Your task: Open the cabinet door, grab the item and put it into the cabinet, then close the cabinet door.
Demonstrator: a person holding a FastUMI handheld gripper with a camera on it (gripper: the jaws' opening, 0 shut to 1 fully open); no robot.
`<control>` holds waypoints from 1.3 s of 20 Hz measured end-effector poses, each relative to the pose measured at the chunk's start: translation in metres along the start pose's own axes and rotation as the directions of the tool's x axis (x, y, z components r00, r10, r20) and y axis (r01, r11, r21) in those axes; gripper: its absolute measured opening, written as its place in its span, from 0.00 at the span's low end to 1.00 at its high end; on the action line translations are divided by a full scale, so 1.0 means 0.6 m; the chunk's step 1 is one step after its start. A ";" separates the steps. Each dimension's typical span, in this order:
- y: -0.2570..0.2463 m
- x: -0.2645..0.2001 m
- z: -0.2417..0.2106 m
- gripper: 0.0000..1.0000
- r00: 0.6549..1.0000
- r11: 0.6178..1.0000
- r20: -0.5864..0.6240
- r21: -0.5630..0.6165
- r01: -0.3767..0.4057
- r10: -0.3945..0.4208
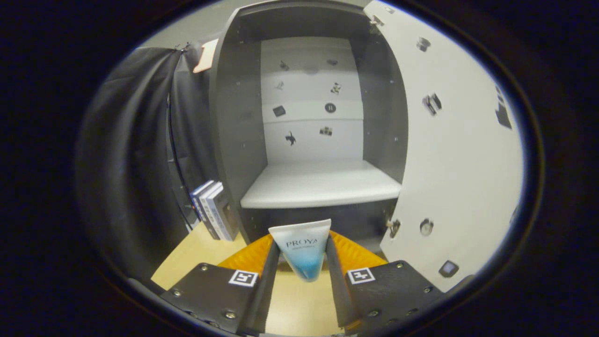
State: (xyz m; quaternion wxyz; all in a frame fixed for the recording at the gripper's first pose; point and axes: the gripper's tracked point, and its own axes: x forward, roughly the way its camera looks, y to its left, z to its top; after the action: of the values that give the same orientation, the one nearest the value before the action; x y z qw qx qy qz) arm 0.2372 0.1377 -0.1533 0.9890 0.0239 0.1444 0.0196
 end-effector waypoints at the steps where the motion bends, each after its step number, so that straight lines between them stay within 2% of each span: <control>1: 0.002 0.015 0.032 0.55 1.000 1.000 0.027 -0.006 -0.007 0.007; 5: -0.001 0.100 0.130 0.55 0.996 1.000 0.091 -0.004 -0.015 0.016; 7: -0.014 0.146 0.155 0.55 0.995 1.000 0.102 -0.003 -0.003 0.003; 13: -0.045 0.265 0.154 0.55 0.997 1.000 0.072 0.031 -0.003 0.001; 20: -0.053 0.291 0.148 0.55 0.997 0.999 0.071 0.053 -0.012 0.008; 22: -0.047 0.296 0.146 0.55 0.997 0.997 0.071 0.066 -0.037 0.033; 26: -0.045 0.293 0.146 0.70 0.996 0.993 0.066 0.097 -0.066 0.060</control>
State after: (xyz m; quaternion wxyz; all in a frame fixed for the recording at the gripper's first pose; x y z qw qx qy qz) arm 0.4316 0.1152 -0.1211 0.9896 0.0778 0.1132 0.0429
